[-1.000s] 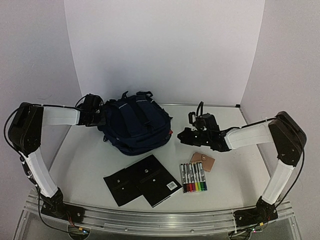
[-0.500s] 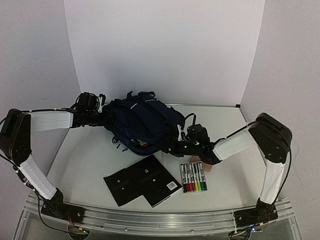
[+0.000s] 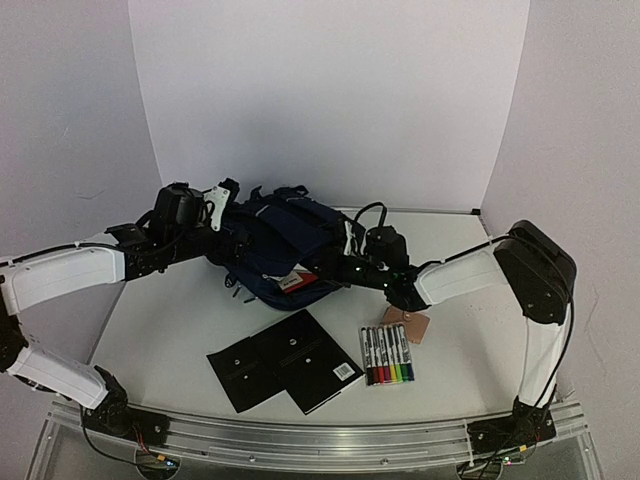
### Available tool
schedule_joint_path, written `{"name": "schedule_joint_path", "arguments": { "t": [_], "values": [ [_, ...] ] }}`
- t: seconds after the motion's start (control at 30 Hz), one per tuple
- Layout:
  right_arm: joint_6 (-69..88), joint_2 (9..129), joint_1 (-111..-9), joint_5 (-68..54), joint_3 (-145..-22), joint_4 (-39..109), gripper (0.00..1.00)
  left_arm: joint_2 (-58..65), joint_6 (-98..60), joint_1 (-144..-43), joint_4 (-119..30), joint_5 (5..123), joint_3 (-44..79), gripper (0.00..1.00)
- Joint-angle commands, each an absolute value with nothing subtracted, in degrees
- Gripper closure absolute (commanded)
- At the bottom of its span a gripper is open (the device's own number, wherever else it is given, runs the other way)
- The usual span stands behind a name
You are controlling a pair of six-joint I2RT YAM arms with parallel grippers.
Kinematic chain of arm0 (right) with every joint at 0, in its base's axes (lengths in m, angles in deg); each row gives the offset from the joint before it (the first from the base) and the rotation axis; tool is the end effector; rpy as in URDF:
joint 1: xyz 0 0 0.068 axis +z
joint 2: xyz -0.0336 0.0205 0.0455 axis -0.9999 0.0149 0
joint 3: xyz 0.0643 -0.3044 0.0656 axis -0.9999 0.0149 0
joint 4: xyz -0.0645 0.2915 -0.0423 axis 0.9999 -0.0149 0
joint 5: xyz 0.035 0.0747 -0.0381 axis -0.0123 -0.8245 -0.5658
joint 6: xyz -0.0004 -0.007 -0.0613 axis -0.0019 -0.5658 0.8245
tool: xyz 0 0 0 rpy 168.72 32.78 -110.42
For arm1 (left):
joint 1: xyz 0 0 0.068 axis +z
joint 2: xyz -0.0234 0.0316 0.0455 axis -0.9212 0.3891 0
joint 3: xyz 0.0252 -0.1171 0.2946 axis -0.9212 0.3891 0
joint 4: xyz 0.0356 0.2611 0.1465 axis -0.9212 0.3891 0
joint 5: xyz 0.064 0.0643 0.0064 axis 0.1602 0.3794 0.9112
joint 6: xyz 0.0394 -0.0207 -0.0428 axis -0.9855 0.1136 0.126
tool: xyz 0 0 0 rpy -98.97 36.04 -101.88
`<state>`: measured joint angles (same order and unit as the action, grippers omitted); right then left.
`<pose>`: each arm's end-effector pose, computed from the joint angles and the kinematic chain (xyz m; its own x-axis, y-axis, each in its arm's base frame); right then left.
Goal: Pack the student bag
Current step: Adjust the student bag at the center of the board.
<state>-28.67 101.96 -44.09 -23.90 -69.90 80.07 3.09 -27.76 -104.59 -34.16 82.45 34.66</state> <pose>0.3299 0.3577 0.1914 -0.7255 0.1859 -0.6626 -0.5940 0.3169 0.7394 0.2706 -0.1972 0.3169 -0.3925 0.2451 -0.8865 0.4566 0.8886 0.0435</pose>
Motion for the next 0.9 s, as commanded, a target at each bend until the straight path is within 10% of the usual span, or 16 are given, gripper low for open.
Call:
{"name": "schedule_joint_path", "arguments": {
  "t": [0.0, 0.53, 0.63, 0.73, 0.87],
  "values": [
    [-24.6, 96.4, -44.4, -20.4, -75.0, 78.1, 1.0, 4.5, -37.7, -109.4, -35.4, 77.3, 31.0, 0.07],
    [-20.7, 90.7, -44.4, -18.3, -77.9, 67.3, 1.0, 22.8, -46.3, -115.0, -42.1, 81.7, 21.9, 0.06],
    [-19.8, 89.2, -44.4, -15.8, -77.8, 63.9, 0.95, 25.5, -45.4, -115.0, -41.3, 89.2, 20.2, 0.56],
    [-19.4, 87.5, -44.4, -11.6, -76.8, 59.9, 0.64, 25.5, -44.2, -115.0, -42.9, 93.2, 20.5, 0.89],
    [-23.8, 83.9, -44.7, -1.9, -71.3, 56.0, 0.39, 23.2, -42.0, -115.0, -48.1, 96.8, 22.1, 1.0]
  ]
}}
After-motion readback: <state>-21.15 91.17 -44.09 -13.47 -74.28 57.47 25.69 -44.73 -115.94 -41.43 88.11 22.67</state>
